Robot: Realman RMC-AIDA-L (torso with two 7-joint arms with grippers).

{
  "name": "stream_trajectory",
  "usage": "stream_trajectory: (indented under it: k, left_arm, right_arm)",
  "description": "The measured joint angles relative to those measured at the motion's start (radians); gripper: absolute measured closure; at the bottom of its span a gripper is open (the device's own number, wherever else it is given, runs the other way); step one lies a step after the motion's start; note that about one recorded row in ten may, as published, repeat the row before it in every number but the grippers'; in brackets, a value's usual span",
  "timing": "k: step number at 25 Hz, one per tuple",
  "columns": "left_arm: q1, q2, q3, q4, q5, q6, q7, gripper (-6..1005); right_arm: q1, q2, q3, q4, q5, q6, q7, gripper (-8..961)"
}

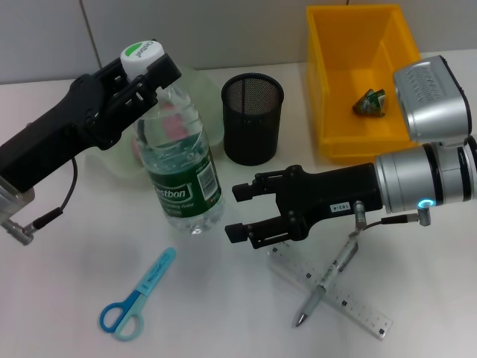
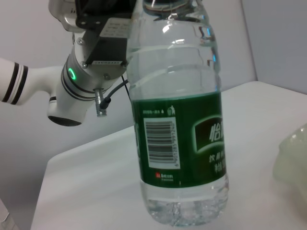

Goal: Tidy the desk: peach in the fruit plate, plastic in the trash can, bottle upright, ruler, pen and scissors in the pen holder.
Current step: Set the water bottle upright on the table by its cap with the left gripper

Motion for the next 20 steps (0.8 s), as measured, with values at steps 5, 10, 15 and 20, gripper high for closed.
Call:
stream_trajectory:
  k: [5, 10, 15, 20]
  left_arm:
    - [0.005, 0.001, 0.0, 0.009, 0.0, -0.001, 0.0, 554]
    - [0.011, 0.002, -0.011, 0.013, 0.0, -0.001, 0.0, 554]
    - [0.016, 0.004, -0.014, 0.026, 0.0, -0.001, 0.0, 554]
    - [0.017, 0.006, -0.014, 0.027, 0.004, -0.005, 0.007, 554]
  right_arm:
    - [-0.011, -0.001, 0.0, 0.001, -0.002, 0.008, 0.0, 180]
    - [-0.026, -0.002, -0.001, 0.0, -0.005, 0.013, -0.003, 180]
    - [-0.049, -0.002, -0.001, -0.008, -0.011, 0.014, -0.004, 180]
    - [-0.081, -0.001, 0.006, -0.028, -0.01, 0.007, -0.022, 180]
